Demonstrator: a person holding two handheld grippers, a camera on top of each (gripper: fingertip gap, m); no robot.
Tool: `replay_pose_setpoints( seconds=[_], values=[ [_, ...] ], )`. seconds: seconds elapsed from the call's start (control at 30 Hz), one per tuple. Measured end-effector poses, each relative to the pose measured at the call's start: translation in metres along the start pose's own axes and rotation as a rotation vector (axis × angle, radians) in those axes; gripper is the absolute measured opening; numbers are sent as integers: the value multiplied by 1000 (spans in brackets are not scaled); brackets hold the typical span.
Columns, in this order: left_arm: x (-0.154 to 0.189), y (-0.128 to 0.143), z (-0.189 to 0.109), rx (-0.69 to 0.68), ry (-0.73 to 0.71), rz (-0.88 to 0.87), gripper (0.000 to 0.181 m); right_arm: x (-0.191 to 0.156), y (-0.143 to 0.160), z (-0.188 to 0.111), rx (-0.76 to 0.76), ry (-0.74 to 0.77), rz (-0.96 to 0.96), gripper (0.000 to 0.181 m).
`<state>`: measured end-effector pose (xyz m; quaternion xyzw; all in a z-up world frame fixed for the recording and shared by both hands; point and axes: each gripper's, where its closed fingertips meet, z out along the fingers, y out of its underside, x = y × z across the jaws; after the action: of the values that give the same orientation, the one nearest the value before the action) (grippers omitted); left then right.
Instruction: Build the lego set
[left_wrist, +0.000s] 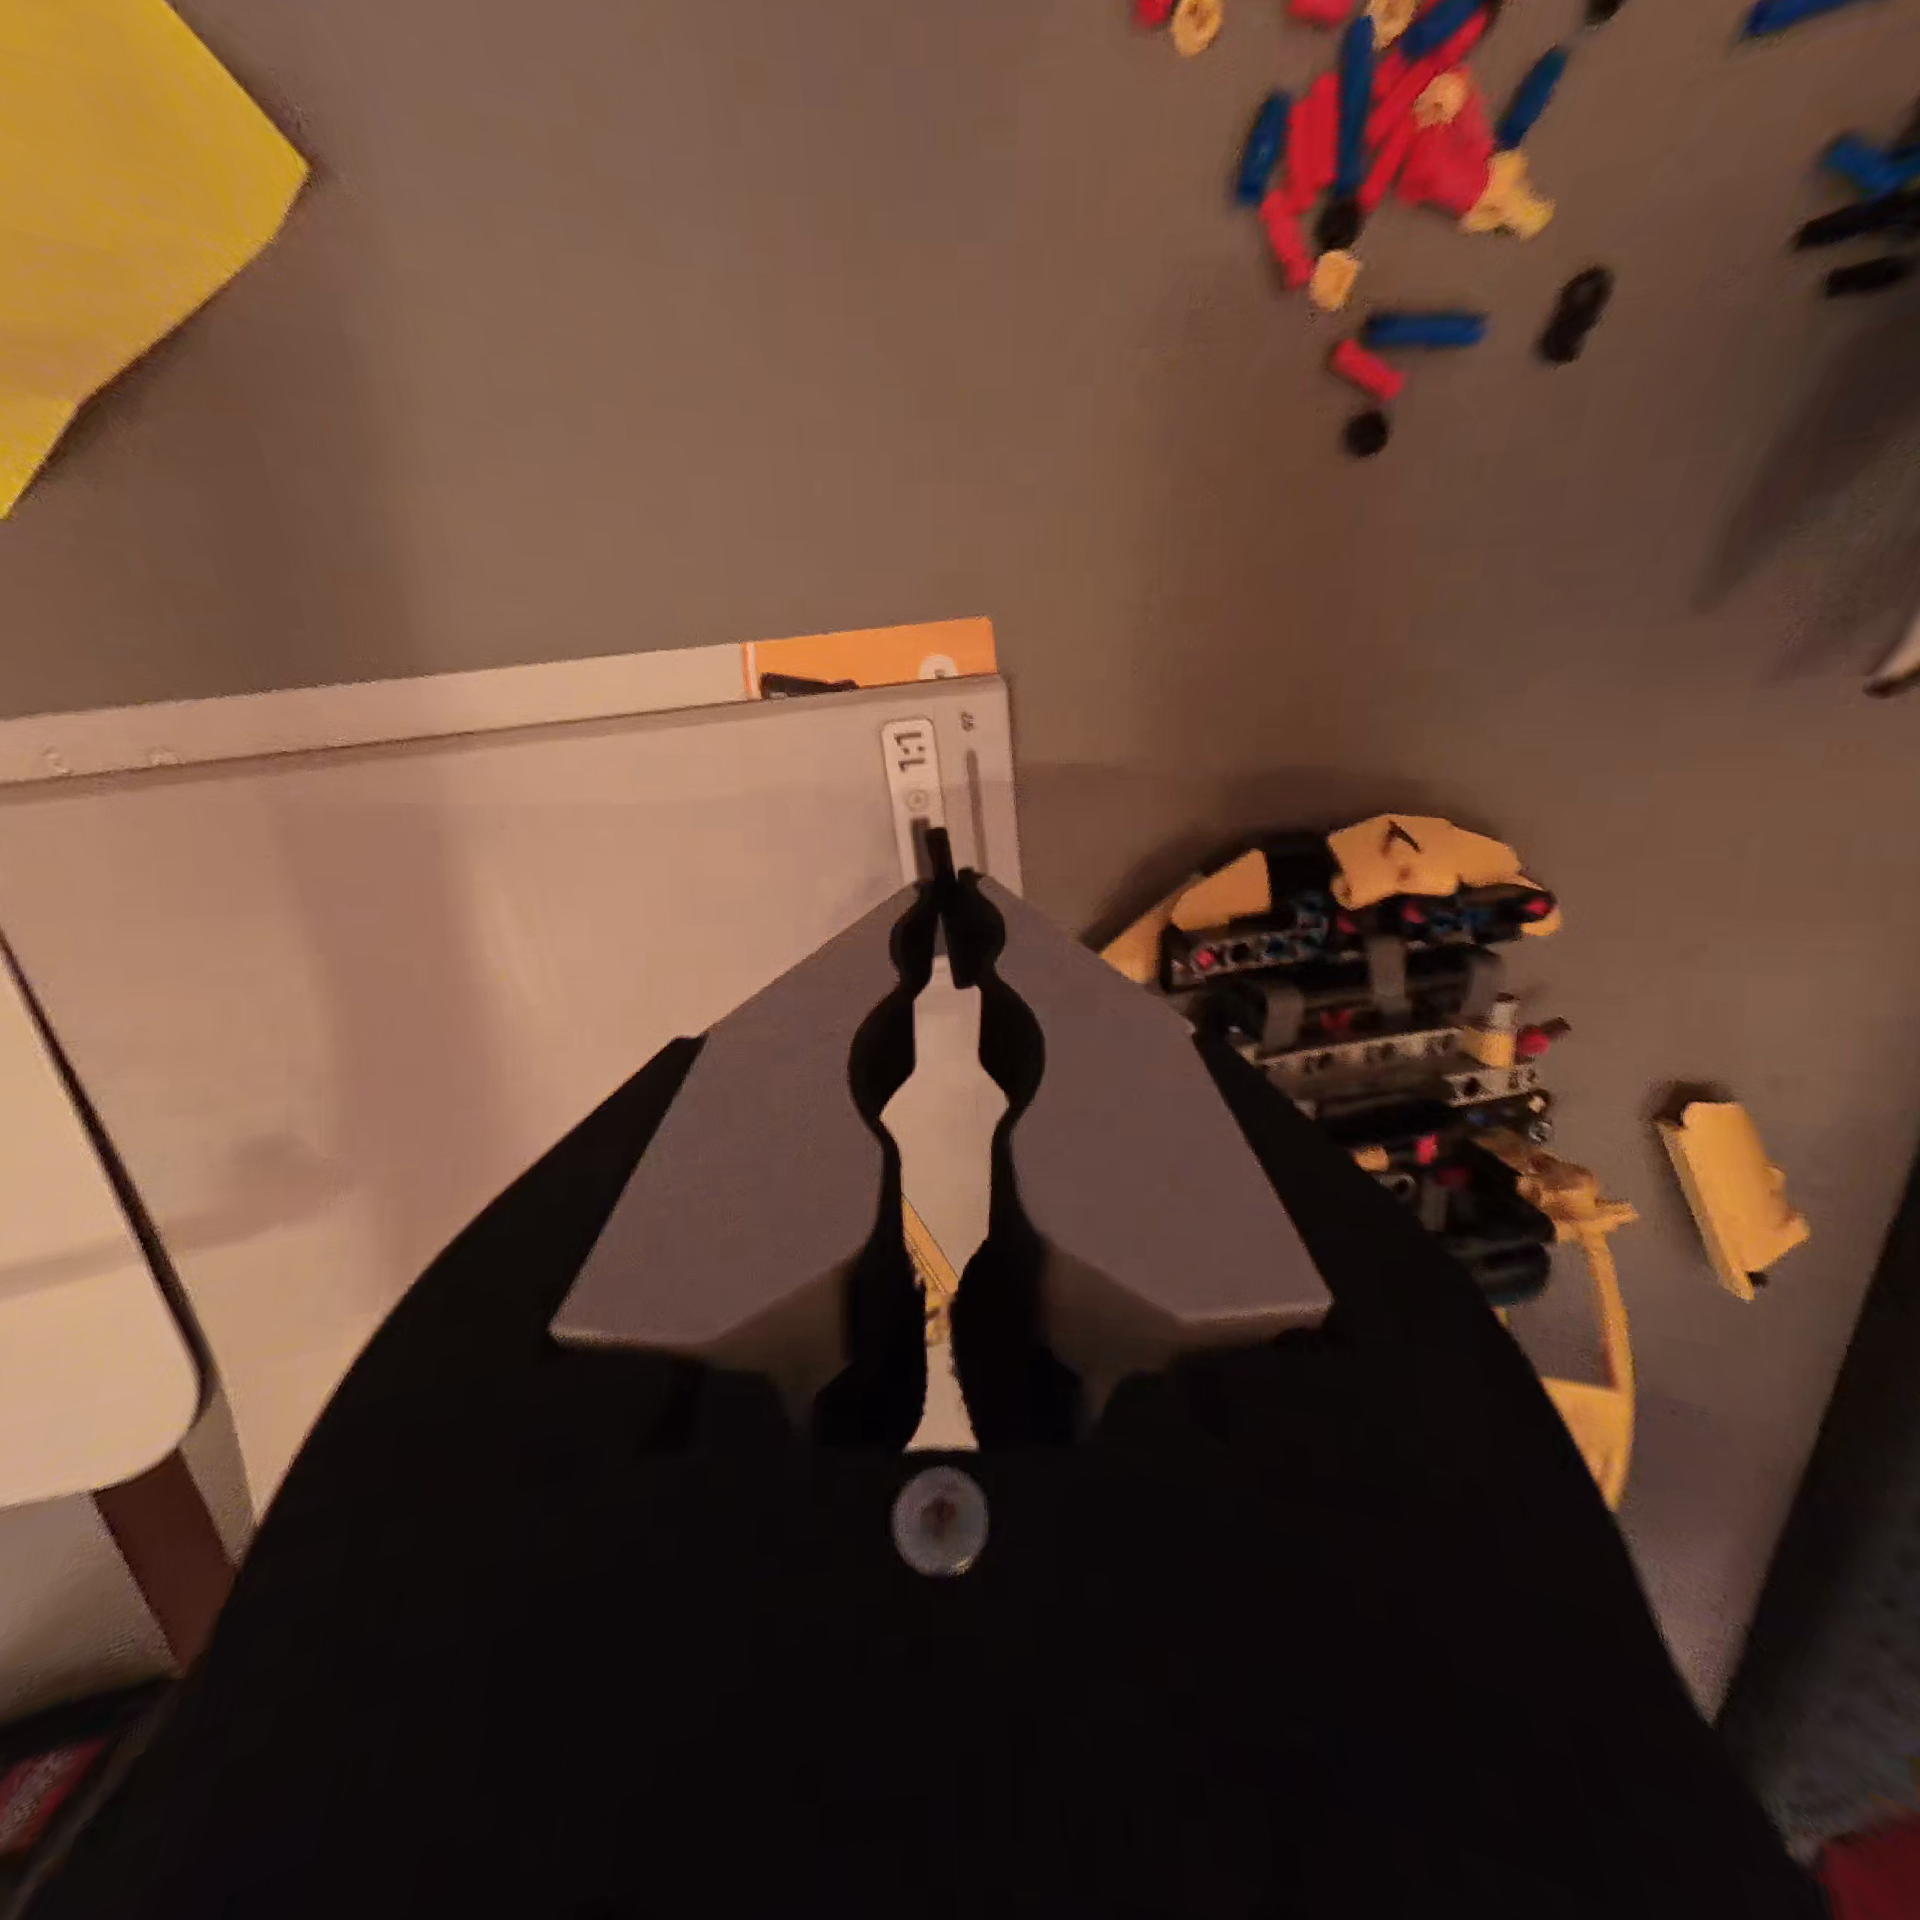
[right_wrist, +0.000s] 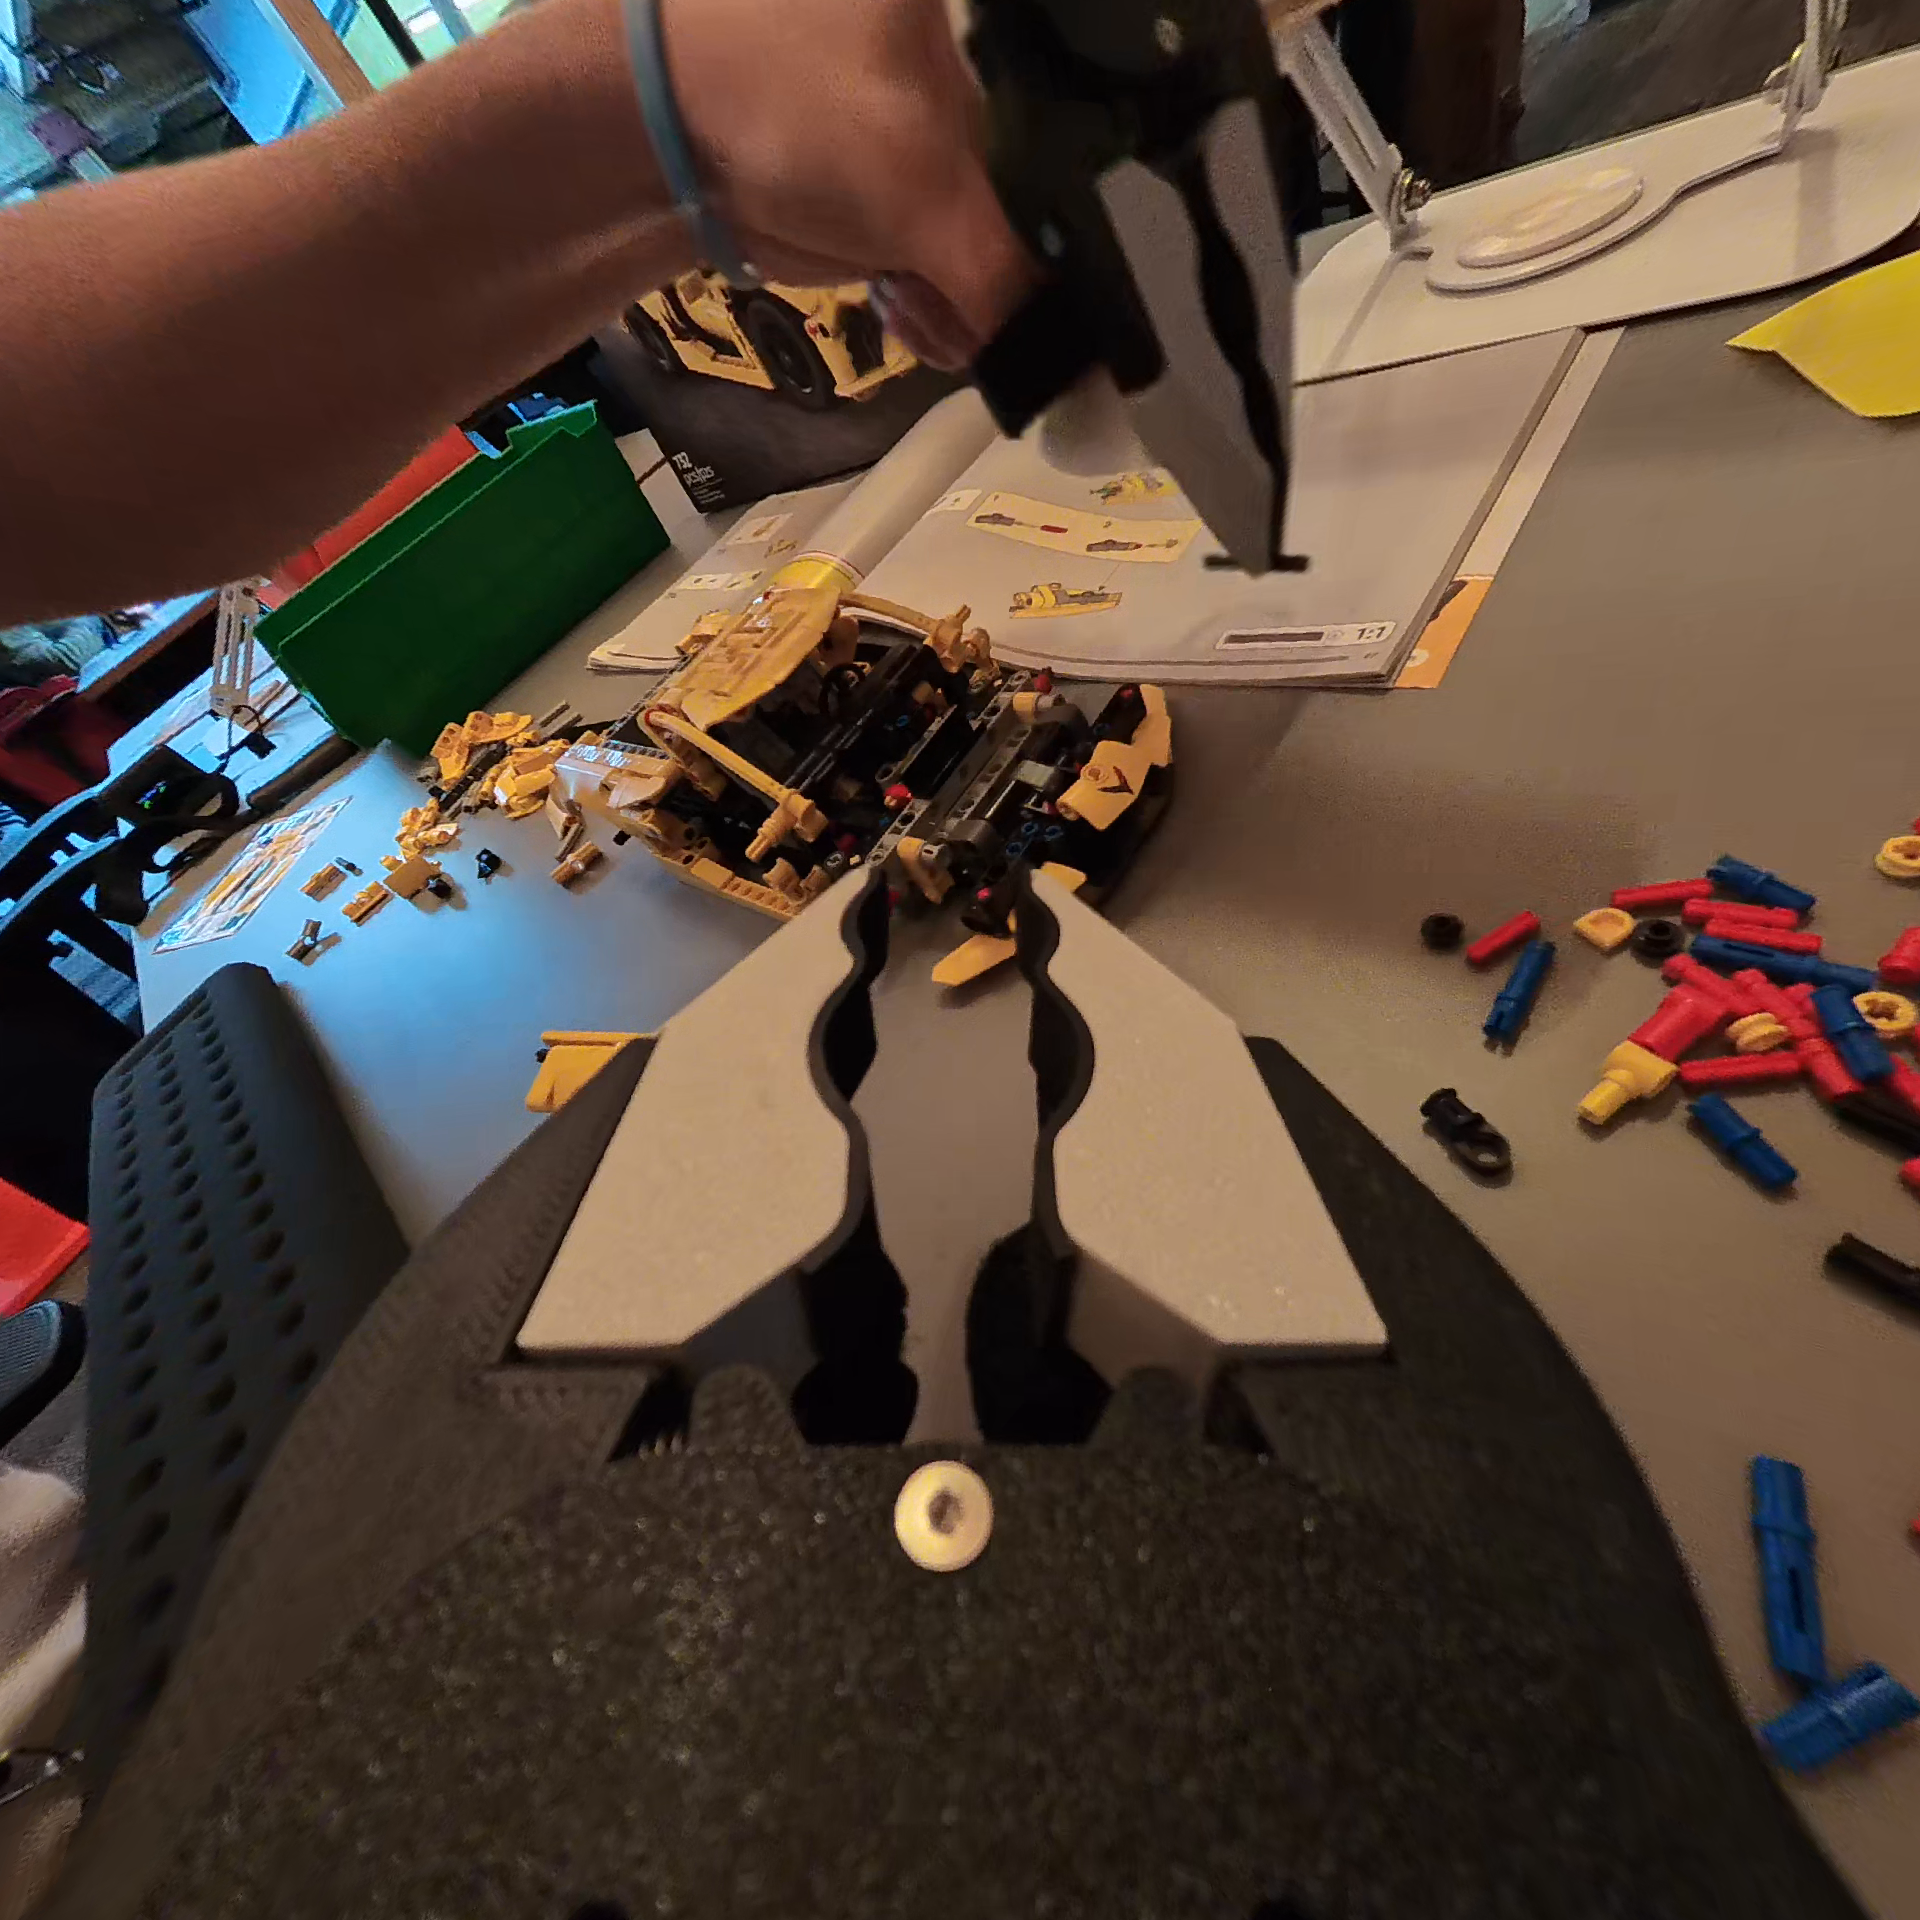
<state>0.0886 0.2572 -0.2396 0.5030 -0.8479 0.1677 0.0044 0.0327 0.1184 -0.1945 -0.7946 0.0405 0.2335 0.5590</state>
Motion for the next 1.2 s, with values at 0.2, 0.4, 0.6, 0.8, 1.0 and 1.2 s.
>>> replay_pose_setpoints(
  seconds=[0.2, 0.4, 0.6, 0.8, 1.0, 1.2],
  values=[
    [-6, 3, 20, -66, 16, 6, 4, -4, 2, 1, -7, -41, 20, 22],
    [-6, 10, 23, -82, 25, 7, 4, -4, 0, -1, 10, -62, 56, 22],
    [-5, 10, 23, -89, 29, 42, 4, -5, 2, 0, 1, -65, 57, 23],
    [-2, 10, 2, -31, -15, 10, 4, -5, 2, -2, 4, -62, 59, 23],
    [48, 87, -136, 268, -176, -239, 3, -5, 1, -2, 13, -89, 97, 24],
    [136, 276, -131, 191, -230, -652, 3, -4, 3, 0, -1, -78, 89, 24]
  ],
)
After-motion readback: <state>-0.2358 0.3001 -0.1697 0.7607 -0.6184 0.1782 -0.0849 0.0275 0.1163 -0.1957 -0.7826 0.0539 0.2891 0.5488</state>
